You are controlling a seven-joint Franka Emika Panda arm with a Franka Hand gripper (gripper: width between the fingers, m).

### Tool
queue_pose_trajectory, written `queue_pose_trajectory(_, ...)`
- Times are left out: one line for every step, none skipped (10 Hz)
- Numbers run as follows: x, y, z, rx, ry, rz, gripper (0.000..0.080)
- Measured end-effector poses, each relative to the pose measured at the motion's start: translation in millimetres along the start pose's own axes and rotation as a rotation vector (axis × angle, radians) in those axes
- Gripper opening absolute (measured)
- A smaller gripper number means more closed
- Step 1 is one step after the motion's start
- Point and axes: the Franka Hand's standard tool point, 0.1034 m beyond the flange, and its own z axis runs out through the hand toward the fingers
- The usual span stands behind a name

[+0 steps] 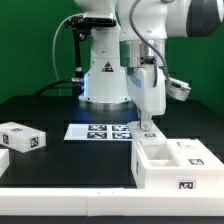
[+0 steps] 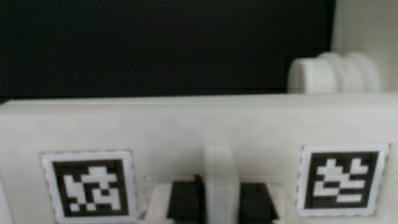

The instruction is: Assemble cabinet

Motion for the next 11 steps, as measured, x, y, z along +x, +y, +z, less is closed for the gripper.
queue_pose_trajectory(0.6,-7.3,-0.2,0.002,-0.002,0.0,0.0065)
queue_pose_trajectory(4.5,-13.8,-0.2,0.006,-0.001,-0.003,0.0065)
queue_pose_trajectory(11.4,-17.4,0.6,0.008,0.004,-0.036,0.0065)
queue_pose_trajectory(15.5,-16.6,1.2,0.008,0.008,-0.07,0.0065)
queue_pose_trajectory(14.8,-16.8,1.2,0.009,0.008,-0.064,0.0065)
queue_pose_trajectory(15.2,-16.9,1.1,0.01,0.008,-0.063,0.0065)
queue_pose_trajectory(15.2,-17.5,1.0,0.01,0.008,-0.063,0.0065)
queue_pose_trajectory(14.8,-23.6,0.2,0.017,0.009,-0.056,0.0065)
queue_pose_trajectory(14.1,-34.5,0.0,0.029,0.015,-0.053,0.0065)
queue_pose_trajectory(13.1,-45.4,0.3,0.039,0.02,-0.043,0.0065)
queue_pose_trajectory(10.0,-57.4,1.4,0.045,0.02,-0.017,0.0065)
